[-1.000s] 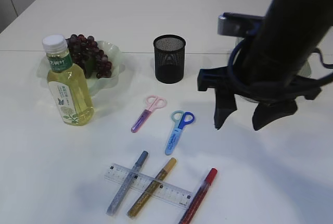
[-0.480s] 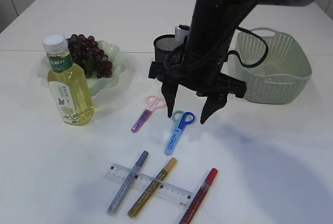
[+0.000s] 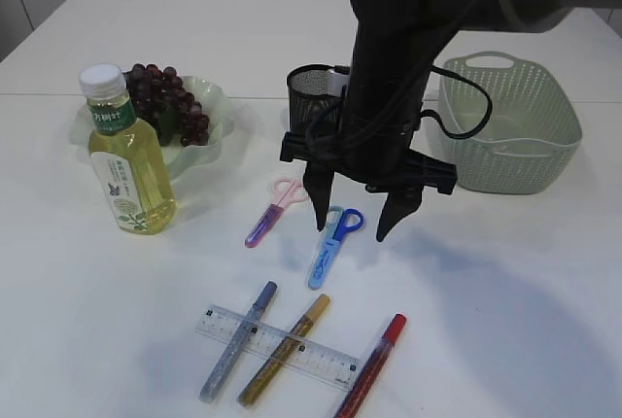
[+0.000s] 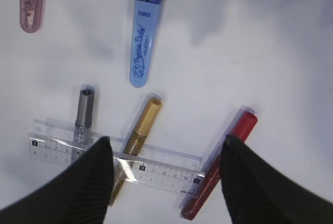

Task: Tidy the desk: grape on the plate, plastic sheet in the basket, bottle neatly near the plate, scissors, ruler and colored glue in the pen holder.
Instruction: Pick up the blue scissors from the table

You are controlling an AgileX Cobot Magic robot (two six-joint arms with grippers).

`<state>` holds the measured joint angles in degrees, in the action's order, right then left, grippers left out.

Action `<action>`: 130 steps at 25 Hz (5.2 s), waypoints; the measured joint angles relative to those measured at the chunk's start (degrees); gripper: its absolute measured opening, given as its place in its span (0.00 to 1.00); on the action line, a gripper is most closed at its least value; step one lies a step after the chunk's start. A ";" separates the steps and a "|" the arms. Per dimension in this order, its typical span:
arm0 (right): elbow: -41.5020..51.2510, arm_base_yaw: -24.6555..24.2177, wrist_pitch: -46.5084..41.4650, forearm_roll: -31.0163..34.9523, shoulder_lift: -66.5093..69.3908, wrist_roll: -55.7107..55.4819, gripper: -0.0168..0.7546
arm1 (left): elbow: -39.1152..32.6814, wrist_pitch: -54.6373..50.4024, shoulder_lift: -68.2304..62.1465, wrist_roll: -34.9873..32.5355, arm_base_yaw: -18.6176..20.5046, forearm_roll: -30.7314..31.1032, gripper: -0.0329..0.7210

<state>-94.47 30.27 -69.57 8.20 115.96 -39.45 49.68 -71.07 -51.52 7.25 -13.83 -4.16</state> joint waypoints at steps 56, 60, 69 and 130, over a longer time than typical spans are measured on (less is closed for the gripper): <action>-11.01 0.67 4.60 -7.69 16.53 -7.61 0.64 | 0.09 0.11 -3.34 0.00 0.00 1.00 0.62; -11.01 0.67 5.24 -7.48 16.53 -7.73 0.64 | 0.09 0.24 -3.34 0.00 0.00 1.00 0.62; -11.01 0.83 5.24 -7.16 16.53 -8.55 0.64 | 0.09 0.45 -3.34 0.00 0.00 1.00 0.62; -11.97 2.06 3.37 -9.62 19.06 -10.05 0.61 | 0.09 1.01 -3.34 0.00 0.00 1.03 0.61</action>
<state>-106.44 32.34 -66.20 -1.42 135.02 -49.50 49.78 -70.05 -54.86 7.25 -13.83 -3.13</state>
